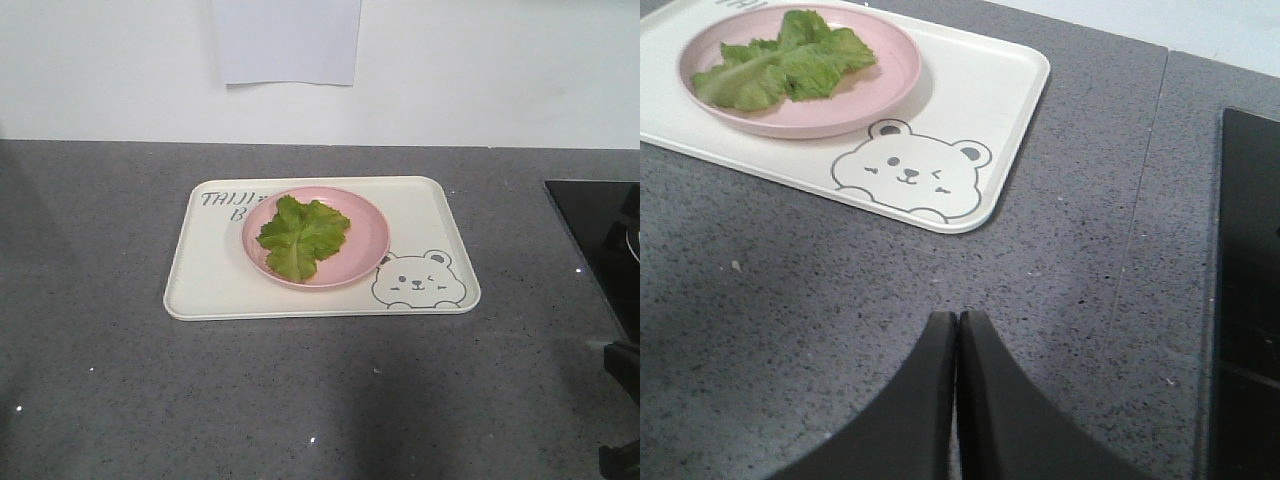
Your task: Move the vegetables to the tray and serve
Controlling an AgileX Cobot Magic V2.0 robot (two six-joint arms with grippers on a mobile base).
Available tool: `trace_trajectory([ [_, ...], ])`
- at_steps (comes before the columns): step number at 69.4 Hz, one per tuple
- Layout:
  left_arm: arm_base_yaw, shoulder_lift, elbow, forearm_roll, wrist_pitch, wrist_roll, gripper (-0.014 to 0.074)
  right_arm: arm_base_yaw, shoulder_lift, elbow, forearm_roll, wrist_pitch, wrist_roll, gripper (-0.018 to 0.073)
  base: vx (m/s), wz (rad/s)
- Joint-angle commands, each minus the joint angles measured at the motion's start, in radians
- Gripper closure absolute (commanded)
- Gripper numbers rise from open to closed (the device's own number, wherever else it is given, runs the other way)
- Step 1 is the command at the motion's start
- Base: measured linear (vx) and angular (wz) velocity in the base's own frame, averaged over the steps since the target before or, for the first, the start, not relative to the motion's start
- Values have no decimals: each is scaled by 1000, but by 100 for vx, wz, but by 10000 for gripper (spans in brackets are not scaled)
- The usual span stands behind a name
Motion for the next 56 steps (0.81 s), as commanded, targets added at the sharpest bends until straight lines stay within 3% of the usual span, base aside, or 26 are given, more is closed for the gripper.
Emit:
trace_trajectory([
  [1, -7, -16, 11, -6, -84, 0, 604, -2, -19, -5, -22, -72, 0, 566, 0, 0],
  [16, -7, -16, 11, -6, -84, 0, 604, -2, -188, 184, -113, -316, 175, 565, 0, 0],
  [36, -7, -16, 11, -6, -84, 0, 604, -2, -391, 388, -364, -399, 514, 564, 0, 0],
  [44, -7, -16, 11, -6, -84, 0, 604, -15, -447, 441, -400, -419, 569, 564, 0, 0],
  [56, -7, -16, 11, -6, -84, 0, 603, -121, -533, 484, -400, -462, 601, 563, 0, 0],
])
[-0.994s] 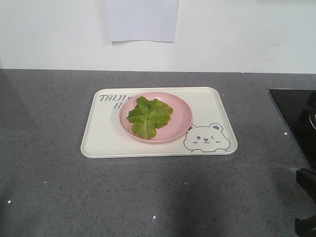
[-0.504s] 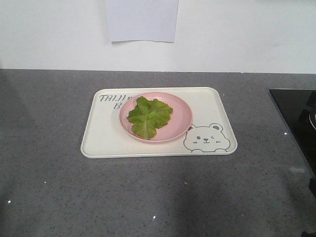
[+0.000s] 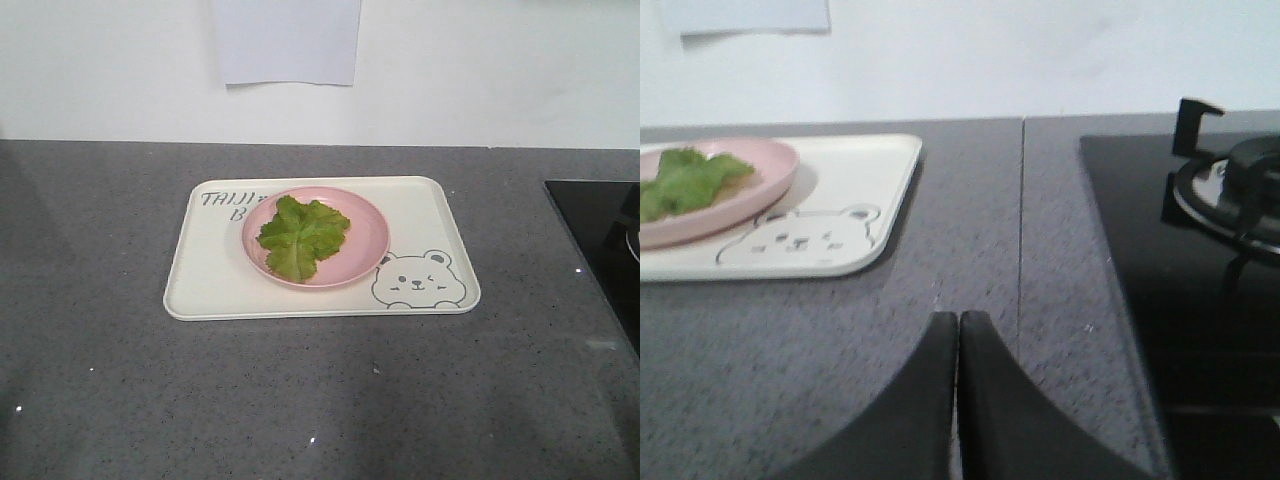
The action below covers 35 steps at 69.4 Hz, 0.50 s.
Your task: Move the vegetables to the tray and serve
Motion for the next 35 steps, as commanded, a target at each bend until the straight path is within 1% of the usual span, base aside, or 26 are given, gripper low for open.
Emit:
trace_trajectory([
  [1, -7, -16, 11, -6, -83, 0, 603, -59, -34, 6, -18, -109, 11, 563, 0, 0],
  [7, -7, -16, 11, -6, -83, 0, 603, -93, -37, 6, -18, -130, 7, 563, 0, 0],
  [35, -7, -16, 11, -6, -83, 0, 603, -95, -37, 6, -17, -144, 0, 560, 0, 0],
])
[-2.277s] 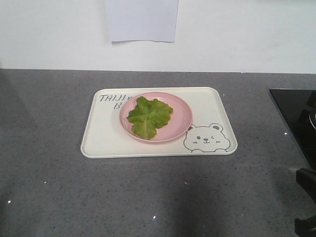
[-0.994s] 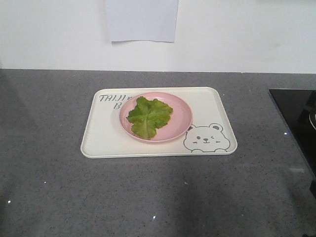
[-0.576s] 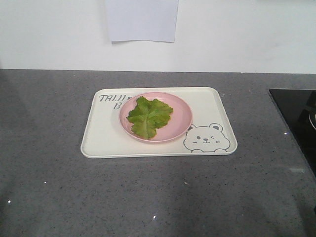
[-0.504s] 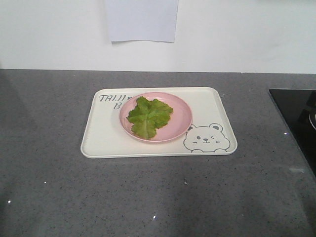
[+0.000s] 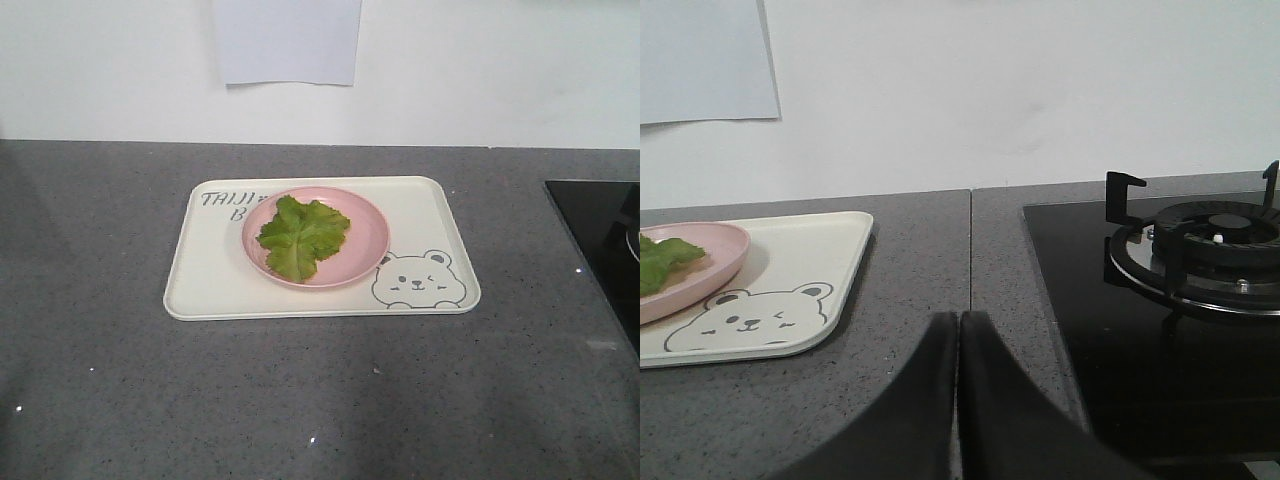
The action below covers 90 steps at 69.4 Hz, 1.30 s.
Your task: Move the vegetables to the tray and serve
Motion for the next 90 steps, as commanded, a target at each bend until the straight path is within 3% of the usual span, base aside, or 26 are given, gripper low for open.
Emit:
trace_trajectory([
  [1, -7, -16, 11, -6, -77, 0, 603, -6, -2, 6, -11, -83, -10, 560, 0, 0],
  [90, -7, -16, 11, -6, -77, 0, 603, -6, -2, 6, -12, -105, -18, 560, 0, 0],
])
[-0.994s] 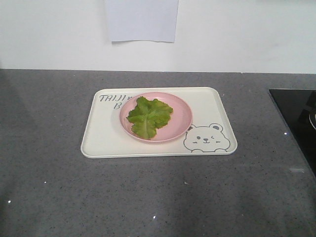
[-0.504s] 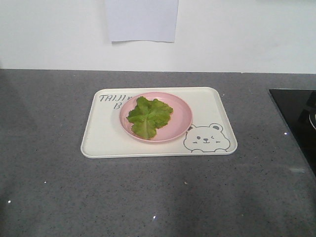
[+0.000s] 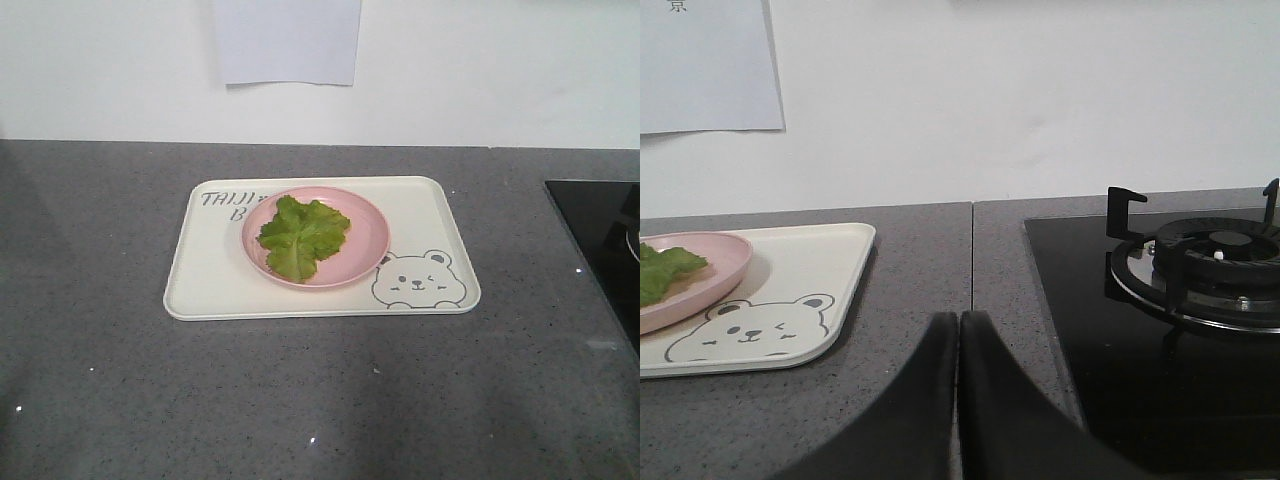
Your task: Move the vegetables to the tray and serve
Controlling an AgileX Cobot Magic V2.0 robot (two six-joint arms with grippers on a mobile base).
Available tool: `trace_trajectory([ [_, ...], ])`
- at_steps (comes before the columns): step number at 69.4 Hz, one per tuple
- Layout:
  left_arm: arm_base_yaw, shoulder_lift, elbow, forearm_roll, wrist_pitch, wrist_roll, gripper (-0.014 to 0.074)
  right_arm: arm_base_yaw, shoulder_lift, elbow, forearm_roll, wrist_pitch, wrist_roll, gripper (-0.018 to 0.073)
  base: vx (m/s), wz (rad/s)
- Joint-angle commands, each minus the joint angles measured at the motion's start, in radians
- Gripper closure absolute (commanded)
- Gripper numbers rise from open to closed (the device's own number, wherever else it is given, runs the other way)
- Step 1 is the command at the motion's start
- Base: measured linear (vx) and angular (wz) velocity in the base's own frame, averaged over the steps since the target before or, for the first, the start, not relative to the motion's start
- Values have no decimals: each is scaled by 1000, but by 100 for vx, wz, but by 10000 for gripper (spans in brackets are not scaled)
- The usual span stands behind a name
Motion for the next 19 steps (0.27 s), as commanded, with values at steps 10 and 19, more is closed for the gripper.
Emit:
trace_trajectory([
  [10, -7, -16, 11, -6, -76, 0, 603, -6, -2, 6, -11, -81, -6, 560, 0, 0],
  [19, -7, -16, 11, -6, -76, 0, 603, -6, -2, 6, -11, -81, -6, 560, 0, 0],
])
